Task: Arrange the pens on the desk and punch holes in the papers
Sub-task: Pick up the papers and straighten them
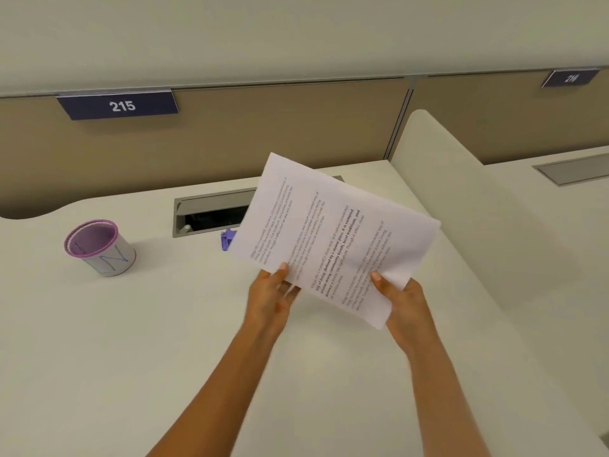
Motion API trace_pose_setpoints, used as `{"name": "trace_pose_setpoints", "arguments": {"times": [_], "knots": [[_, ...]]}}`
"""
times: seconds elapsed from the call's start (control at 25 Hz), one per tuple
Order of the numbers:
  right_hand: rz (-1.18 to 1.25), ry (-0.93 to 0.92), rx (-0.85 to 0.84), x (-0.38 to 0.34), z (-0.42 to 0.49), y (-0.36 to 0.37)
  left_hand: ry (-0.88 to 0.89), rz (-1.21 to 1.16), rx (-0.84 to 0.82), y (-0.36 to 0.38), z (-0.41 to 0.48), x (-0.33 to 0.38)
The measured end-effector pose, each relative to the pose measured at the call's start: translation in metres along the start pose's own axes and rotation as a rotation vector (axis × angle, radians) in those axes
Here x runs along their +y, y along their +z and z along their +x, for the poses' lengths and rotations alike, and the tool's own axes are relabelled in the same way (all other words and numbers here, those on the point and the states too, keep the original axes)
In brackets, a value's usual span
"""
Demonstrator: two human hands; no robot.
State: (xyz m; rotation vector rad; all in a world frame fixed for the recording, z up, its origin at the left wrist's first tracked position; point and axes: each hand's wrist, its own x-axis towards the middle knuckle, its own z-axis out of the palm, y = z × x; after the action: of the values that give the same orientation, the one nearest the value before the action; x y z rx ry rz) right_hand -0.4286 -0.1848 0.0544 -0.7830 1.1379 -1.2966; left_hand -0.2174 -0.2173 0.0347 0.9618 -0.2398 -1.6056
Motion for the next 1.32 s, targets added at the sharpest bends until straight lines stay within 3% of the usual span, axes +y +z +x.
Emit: {"name": "trace_pose_setpoints", "arguments": {"times": [0.12,0.2,0.28,0.48,0.72,0.92,1.12,1.32], "knots": [[-0.069,0.037,-0.052,-0.012,0.001,-0.039,0.133,0.275,-0.01,-0.029,0.015,0.048],[-0.137,0.057,-0.109,-0.015,0.003,-0.056,0.155,0.62,-0.102,-0.034,0.017,0.068],[-0.204,0.056,-0.124,-0.013,0.006,-0.061,0.185,0.792,-0.194,-0.028,0.017,0.069],[-0.278,-0.03,-0.071,-0.005,0.01,-0.067,0.335,0.77,-0.185,-0.033,0.01,0.054],[-0.334,0.053,-0.017,0.029,0.011,-0.081,0.265,0.87,-0.146,-0.056,0.007,0.02],[-0.328,0.034,-0.025,0.008,0.017,-0.081,0.25,0.827,-0.172,-0.043,0.007,0.032],[-0.077,-0.004,-0.049,-0.023,0.019,-0.078,0.132,0.493,-0.043,-0.034,0.0,0.037],[0.045,0.011,-0.134,-0.002,0.007,0.006,-0.012,0.246,-0.022,-0.017,-0.016,-0.003]]}}
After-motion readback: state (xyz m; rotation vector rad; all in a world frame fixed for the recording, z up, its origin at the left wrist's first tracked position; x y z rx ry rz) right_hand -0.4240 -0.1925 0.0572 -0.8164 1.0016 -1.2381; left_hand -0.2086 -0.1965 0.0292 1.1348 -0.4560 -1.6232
